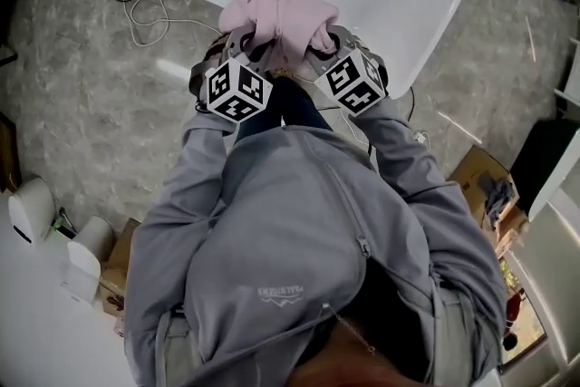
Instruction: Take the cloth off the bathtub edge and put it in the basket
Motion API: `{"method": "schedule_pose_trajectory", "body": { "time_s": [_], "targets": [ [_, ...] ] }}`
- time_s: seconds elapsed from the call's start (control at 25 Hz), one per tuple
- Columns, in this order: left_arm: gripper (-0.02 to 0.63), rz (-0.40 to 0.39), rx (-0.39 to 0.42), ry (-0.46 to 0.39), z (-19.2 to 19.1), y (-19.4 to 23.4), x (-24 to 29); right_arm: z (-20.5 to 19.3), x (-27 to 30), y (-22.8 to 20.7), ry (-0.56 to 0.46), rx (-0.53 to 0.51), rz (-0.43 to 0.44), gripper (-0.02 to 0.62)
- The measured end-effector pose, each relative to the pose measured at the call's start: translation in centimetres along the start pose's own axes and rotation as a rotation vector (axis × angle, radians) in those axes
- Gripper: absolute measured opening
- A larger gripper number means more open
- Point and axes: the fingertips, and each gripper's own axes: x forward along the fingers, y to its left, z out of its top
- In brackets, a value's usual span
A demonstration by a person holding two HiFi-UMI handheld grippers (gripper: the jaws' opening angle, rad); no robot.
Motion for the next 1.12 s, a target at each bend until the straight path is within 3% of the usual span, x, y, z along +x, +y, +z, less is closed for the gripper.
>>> {"method": "schedule_pose_trajectory", "body": {
  "time_s": [0.52,0.84,1.12],
  "targets": [
    [0.084,0.269,0.013,-0.069,5.4,4.4,-11.0,10.8,-6.7,0.6,-0.166,-0.206,0.024,0.092],
    [0.083,0.462,-0.104,-0.064,4.8,6.2,-16.1,16.3,-7.1,2.0,-0.253,-0.361,0.117,0.092],
    [0.083,0.606,-0.220,-0.039,1.2,8.3,-20.8,21.4,-4.7,5.3,-0.312,-0.467,0.218,0.092]
  ]
}}
